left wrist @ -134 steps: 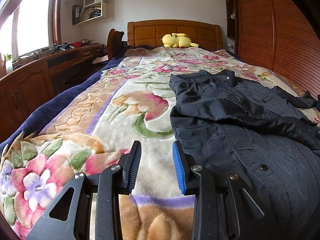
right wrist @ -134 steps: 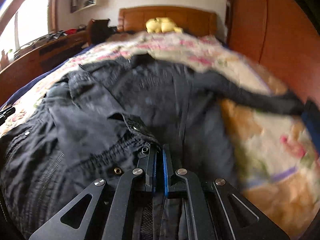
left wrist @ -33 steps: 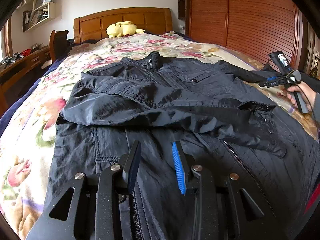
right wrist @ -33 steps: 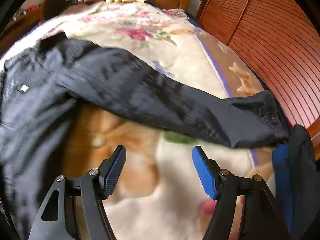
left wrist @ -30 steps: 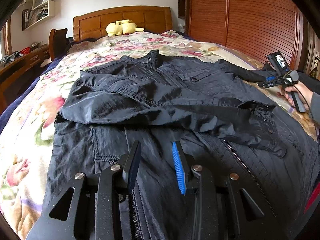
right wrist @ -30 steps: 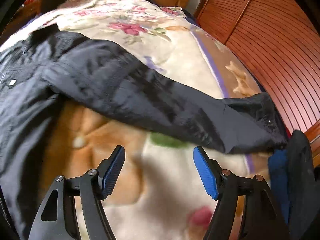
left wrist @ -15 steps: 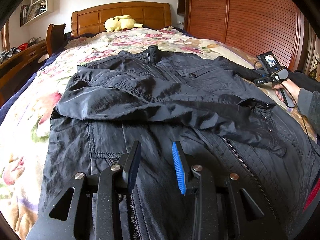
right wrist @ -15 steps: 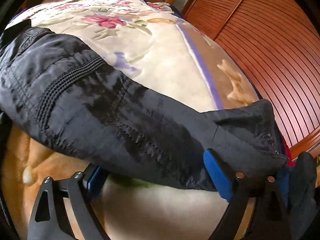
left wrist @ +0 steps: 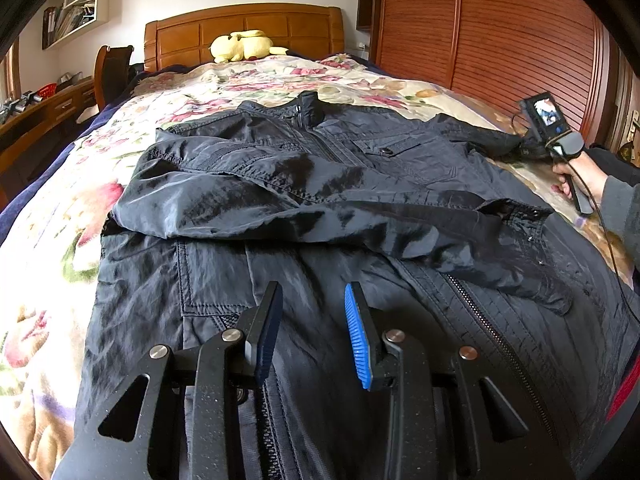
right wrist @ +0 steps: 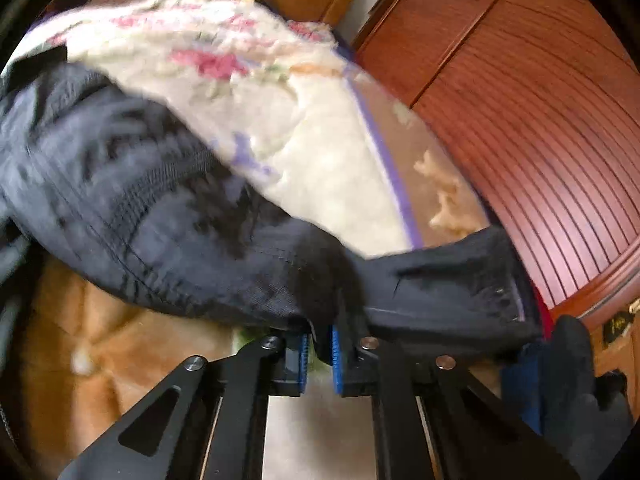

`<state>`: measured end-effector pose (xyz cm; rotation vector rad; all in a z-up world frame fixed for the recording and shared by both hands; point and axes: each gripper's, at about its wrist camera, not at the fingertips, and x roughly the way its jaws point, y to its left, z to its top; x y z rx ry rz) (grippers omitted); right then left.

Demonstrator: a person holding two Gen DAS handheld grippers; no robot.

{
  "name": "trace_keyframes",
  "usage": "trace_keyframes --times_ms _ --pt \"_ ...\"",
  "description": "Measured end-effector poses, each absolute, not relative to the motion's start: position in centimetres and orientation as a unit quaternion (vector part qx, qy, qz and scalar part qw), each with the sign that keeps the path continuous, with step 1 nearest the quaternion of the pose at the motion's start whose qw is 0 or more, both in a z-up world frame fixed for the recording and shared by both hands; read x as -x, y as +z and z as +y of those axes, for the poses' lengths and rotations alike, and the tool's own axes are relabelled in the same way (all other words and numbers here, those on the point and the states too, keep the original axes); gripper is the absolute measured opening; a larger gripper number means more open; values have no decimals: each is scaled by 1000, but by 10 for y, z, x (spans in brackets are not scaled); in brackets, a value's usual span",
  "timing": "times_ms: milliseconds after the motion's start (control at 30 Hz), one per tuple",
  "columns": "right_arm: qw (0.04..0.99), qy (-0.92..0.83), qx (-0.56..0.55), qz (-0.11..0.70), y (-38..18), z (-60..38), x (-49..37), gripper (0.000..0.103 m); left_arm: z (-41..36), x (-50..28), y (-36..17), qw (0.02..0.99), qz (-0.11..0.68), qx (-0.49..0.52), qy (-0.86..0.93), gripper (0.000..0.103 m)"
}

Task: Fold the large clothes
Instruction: 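Grasp the other sleeve cuff with the right tool and lift it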

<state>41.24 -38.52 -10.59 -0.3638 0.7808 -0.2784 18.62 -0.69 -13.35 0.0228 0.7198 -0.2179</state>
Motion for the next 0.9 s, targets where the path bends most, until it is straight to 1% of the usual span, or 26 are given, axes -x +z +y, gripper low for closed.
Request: trace_keyframes --times_ms 133,267,400,467,600,767,867,900 --pt "923 -114 162 329 -64 -366 -393 8 -7 -186 -134 930 351 -12 -106 33" --pt "944 -63 171 274 -23 -325 -361 8 -7 -185 -134 931 349 -12 -105 33" --pt "950 20 190 247 -5 -267 -327 8 -7 -185 -134 932 348 -12 -105 33" --pt "947 73 184 254 -7 -242 -312 8 -7 -185 -133 932 348 -12 -105 33" --pt "935 128 112 310 -37 -219 -301 8 -7 -185 -133 932 348 -12 -105 33" --pt "916 135 128 355 -89 -207 -293 8 -7 -185 -133 932 348 -11 -105 33" --pt "908 135 134 372 -98 -209 -295 16 -8 -185 -133 931 349 -12 -106 33" --pt "906 135 137 376 -99 -211 -295 20 -8 -185 -133 931 350 -12 -106 33"
